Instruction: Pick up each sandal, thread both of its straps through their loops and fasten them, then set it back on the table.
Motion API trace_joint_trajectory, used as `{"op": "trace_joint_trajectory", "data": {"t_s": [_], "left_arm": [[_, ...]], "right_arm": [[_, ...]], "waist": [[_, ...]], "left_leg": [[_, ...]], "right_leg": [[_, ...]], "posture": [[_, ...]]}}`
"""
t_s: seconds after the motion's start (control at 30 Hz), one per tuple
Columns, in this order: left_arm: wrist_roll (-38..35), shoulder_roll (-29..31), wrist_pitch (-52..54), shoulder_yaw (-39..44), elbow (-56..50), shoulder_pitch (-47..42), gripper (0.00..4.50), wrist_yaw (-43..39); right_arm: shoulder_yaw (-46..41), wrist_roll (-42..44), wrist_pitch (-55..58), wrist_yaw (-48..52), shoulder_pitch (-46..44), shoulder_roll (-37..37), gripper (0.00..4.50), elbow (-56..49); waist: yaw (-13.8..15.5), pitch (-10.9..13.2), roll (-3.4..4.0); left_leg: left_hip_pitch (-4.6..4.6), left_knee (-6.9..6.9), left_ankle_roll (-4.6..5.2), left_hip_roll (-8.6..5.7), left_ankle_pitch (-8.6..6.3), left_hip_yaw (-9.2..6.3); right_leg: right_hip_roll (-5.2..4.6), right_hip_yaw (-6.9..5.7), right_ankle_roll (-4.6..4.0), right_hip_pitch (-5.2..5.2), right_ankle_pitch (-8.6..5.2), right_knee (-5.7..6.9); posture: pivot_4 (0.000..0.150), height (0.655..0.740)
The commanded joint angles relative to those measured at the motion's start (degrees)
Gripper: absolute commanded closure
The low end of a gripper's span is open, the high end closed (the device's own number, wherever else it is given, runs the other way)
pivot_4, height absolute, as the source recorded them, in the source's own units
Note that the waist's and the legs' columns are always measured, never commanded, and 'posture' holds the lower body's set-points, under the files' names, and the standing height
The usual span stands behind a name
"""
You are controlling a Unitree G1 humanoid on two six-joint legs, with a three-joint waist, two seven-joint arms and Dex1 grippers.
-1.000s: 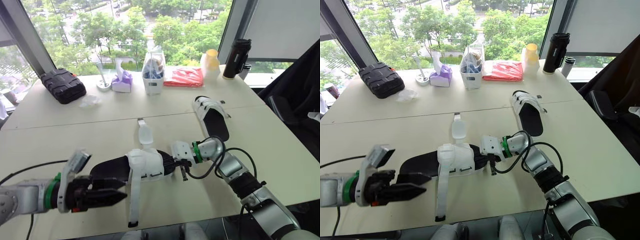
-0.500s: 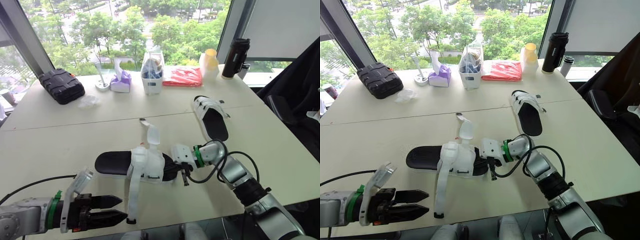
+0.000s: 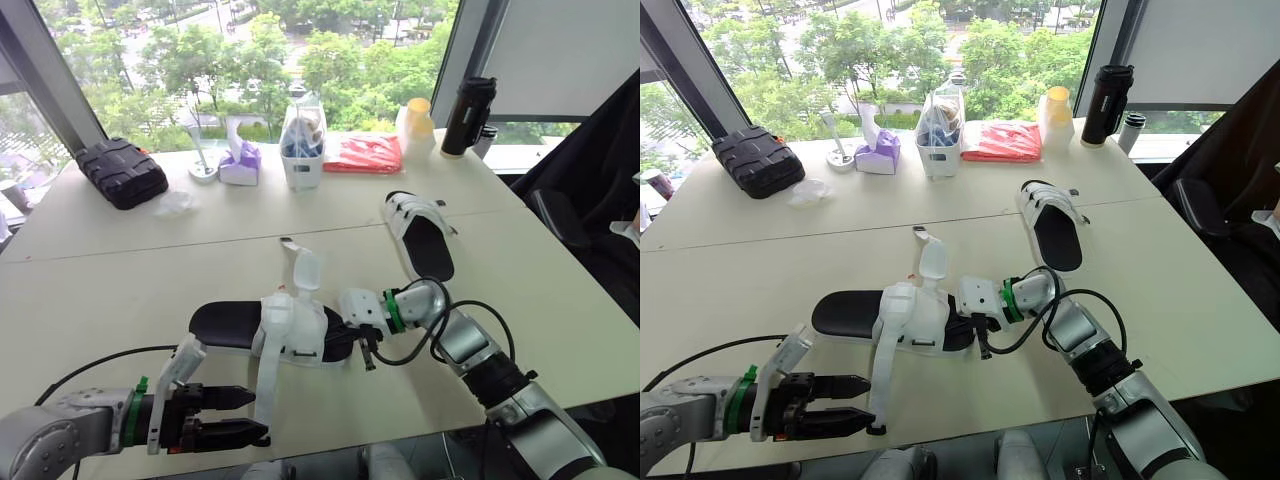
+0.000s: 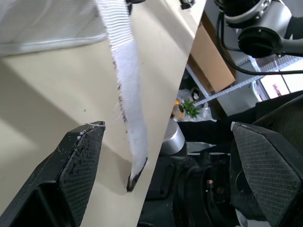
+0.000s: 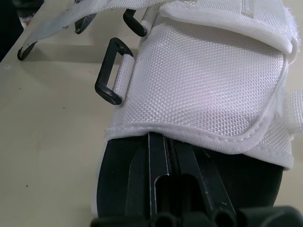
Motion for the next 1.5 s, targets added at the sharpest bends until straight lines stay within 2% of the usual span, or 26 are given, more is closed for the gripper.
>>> {"op": "trace_joint_trajectory", "data": {"t_s": [0.03,0.23,0.53,0.63,0.67,0.73,0.87,1.0,1.1,1.23,1.4,1.5], "left_arm": [[3.2,-0.9,-1.3,-2.2,1.2,-1.4,0.06,-1.6],[9.7,-4.0,-4.7,-7.3,6.0,-5.8,0.06,-3.7],[13.9,-7.4,-7.7,-8.4,9.7,-8.4,0.06,-6.2],[14.4,-8.0,-8.0,-8.5,10.6,-8.5,0.85,-7.1],[14.4,-8.2,-8.0,-8.5,10.9,-8.6,1.28,-7.2],[14.2,-8.6,-7.9,-8.5,11.2,-8.8,2.24,-7.6],[13.5,-9.4,-7.1,-8.1,11.3,-8.9,4.44,-8.0],[9.2,-9.9,-3.7,-5.8,10.3,-9.3,4.44,-8.4],[1.4,-10.1,2.1,-1.7,10.1,-11.0,4.44,-7.7],[-4.7,-9.7,7.3,2.4,12.2,-16.6,4.44,-6.3],[-4.9,-11.1,9.6,2.8,19.7,-27.4,4.44,-5.5],[-1.0,-11.8,8.4,-0.1,24.2,-32.5,4.44,-7.6]], "right_arm": [[0.6,-2.0,-0.2,-1.0,-0.7,0.0,4.50,2.1],[0.6,-1.7,0.3,-0.8,0.2,-0.5,4.50,0.6],[0.9,-1.7,1.2,-0.9,1.8,-1.7,4.50,-1.7],[0.8,-1.8,1.1,-0.9,1.8,-2.0,4.50,-1.7],[0.8,-1.8,1.2,-1.0,1.8,-2.0,4.50,-1.7],[0.8,-1.7,1.3,-1.0,1.9,-2.0,4.50,-1.9],[0.9,-1.8,1.4,-1.1,2.2,-2.2,4.50,-2.1],[1.0,-1.9,1.5,-1.0,2.3,-2.3,4.50,-2.2],[1.2,-2.0,1.3,-1.0,2.4,-2.4,4.50,-2.2],[1.2,-2.1,1.3,-1.1,2.2,-2.3,4.50,-2.1],[1.5,-2.5,0.7,-1.4,2.2,-2.3,4.50,-1.9],[1.7,-2.6,0.7,-1.7,2.1,-2.2,4.50,-1.9]], "waist": [[0.1,0.0,0.01],[0.1,0.0,-0.02],[0.3,0.0,-0.01],[0.3,0.0,-0.01],[0.3,0.0,-0.01],[0.3,0.0,-0.01],[0.3,0.0,-0.01],[0.3,0.0,-0.01],[0.4,0.0,-0.03],[0.5,0.0,-0.03],[0.5,0.0,-0.04],[0.4,0.0,-0.04]], "left_leg": [[0.01,0.00,0.00,0.00,0.00,0.00],[0.01,0.00,-0.08,-0.01,0.05,-0.01],[0.01,0.00,-0.08,-0.01,0.05,-0.02],[0.01,0.00,-0.08,-0.01,0.05,-0.02],[0.00,0.00,-0.08,-0.01,0.05,-0.03],[0.00,0.00,-0.08,-0.01,0.05,-0.03],[-0.02,0.00,-0.08,-0.01,0.05,-0.03],[-0.02,0.00,-0.08,-0.01,0.05,-0.04],[-0.02,0.00,-0.08,-0.01,0.05,-0.06],[-0.01,0.00,-0.08,-0.01,0.05,-0.07],[0.00,0.01,-0.12,-0.05,0.08,-0.08],[-0.01,0.01,-0.13,-0.06,0.08,-0.07]], "right_leg": [[0.00,0.00,-0.01,0.01,0.00,0.00],[0.01,-0.01,-0.04,0.01,0.04,0.02],[0.00,-0.01,0.01,0.01,0.06,0.02],[0.00,-0.01,0.01,0.01,0.06,0.02],[0.00,-0.02,0.02,0.01,0.07,0.01],[0.00,-0.02,0.09,0.01,0.10,0.01],[0.00,-0.02,0.12,0.00,0.12,-0.01],[0.00,-0.02,0.12,0.00,0.12,-0.01],[0.00,-0.03,0.12,0.00,0.12,0.00],[0.00,-0.05,0.13,0.01,0.13,0.00],[0.02,-0.07,0.14,0.02,0.14,0.01],[0.01,-0.06,0.14,0.00,0.14,0.01]], "posture": [[0.150,0.7400],[0.150,0.7400],[0.150,0.7400],[0.150,0.7400],[0.150,0.7400],[0.150,0.7400],[0.150,0.7400],[0.150,0.7400],[0.150,0.7400],[0.150,0.7400],[0.150,0.7400],[0.150,0.7400]]}}
